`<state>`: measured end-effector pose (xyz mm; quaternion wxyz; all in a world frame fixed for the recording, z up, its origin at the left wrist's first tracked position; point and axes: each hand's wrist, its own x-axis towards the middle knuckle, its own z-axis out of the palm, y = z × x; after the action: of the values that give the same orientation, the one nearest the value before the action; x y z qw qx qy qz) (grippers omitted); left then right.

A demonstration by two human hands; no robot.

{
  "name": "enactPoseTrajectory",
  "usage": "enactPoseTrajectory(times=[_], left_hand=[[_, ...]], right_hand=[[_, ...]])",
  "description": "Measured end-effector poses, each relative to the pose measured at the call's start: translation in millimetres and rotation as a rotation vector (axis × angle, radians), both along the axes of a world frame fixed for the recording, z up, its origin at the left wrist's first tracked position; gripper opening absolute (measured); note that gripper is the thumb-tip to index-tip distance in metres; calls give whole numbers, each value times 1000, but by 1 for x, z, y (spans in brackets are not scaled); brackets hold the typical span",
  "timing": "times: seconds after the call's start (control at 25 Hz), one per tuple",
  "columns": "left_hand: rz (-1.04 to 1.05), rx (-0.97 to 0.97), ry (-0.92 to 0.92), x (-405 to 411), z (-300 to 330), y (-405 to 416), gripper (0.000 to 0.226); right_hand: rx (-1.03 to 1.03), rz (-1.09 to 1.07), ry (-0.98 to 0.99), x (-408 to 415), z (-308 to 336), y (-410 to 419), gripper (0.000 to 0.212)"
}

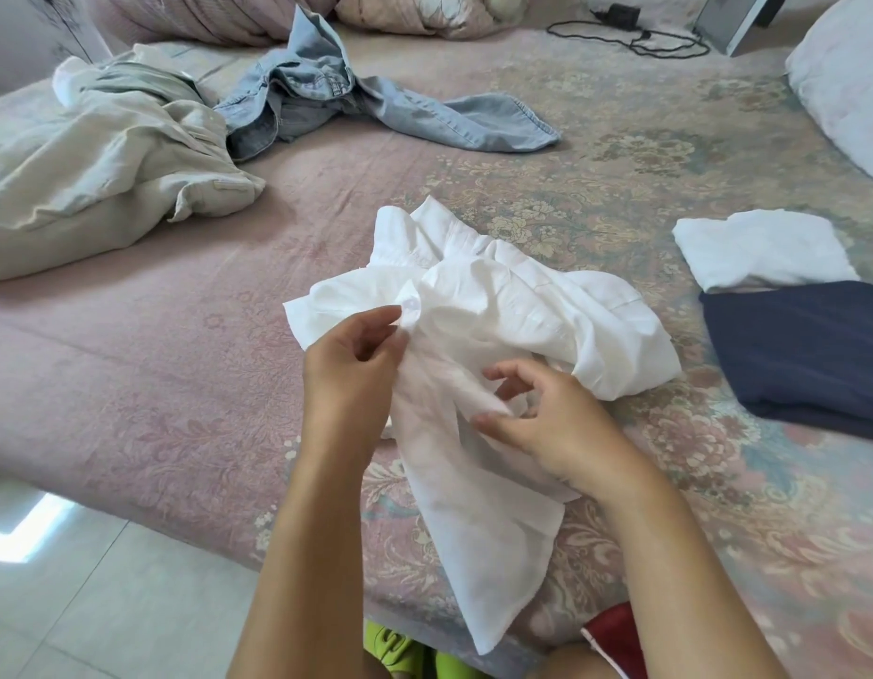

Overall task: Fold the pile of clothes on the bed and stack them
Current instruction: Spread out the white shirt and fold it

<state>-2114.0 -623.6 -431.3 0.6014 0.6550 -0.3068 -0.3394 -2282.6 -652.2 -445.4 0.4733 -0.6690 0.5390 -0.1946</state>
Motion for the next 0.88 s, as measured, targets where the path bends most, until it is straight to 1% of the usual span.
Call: enactPoseTrajectory(times=[0.04, 0.08, 0.12, 0.16, 0.24, 0.28, 0.36, 0.4, 0.48, 0.52, 0.6, 0.72, 0.8, 0.88], left_hand=[[-18, 14, -9, -1, -1, 0, 23], [-40, 37, -29, -3, -3, 2, 25], [-68, 66, -46, -5, -5, 4, 27], [-95, 93, -53, -7, -7, 7, 30], [-121, 114, -24, -8, -8, 10, 34], [-116, 98, 7, -6, -7, 11, 35], [-96, 50, 87, -1, -4, 10, 32], [-86, 29, 132, 2, -3, 10, 31], [-59, 3, 184, 3, -2, 8, 28], [-49, 4, 184, 2, -2, 8, 25], [-83, 83, 140, -1, -1, 10, 20], [-270, 289, 47, -9, 0, 18, 31], [-336, 300, 48, -13, 4, 22, 42], [-360, 256, 78, -16, 9, 22, 56]], right_hand=[[104, 6, -66, 4, -2, 0, 30], [186, -21, -156, 10, -2, 0, 28], [208, -49, -225, 14, -3, -2, 21], [169, -53, -237, 18, -4, -4, 15], [50, 31, -138, 21, -9, -10, 12], [30, 85, -82, 22, -11, -11, 11], [60, 129, -32, 23, -13, -9, 6], [72, 126, -31, 22, -13, -9, 7], [54, 70, -86, 20, -11, -7, 12], [51, 16, -152, 19, -8, -7, 13], [68, -121, -285, 16, -3, -7, 14], [89, -289, -377, 13, 1, -10, 16], [88, -324, -401, 15, 2, -10, 18], [84, -342, -408, 18, 1, -9, 17]])
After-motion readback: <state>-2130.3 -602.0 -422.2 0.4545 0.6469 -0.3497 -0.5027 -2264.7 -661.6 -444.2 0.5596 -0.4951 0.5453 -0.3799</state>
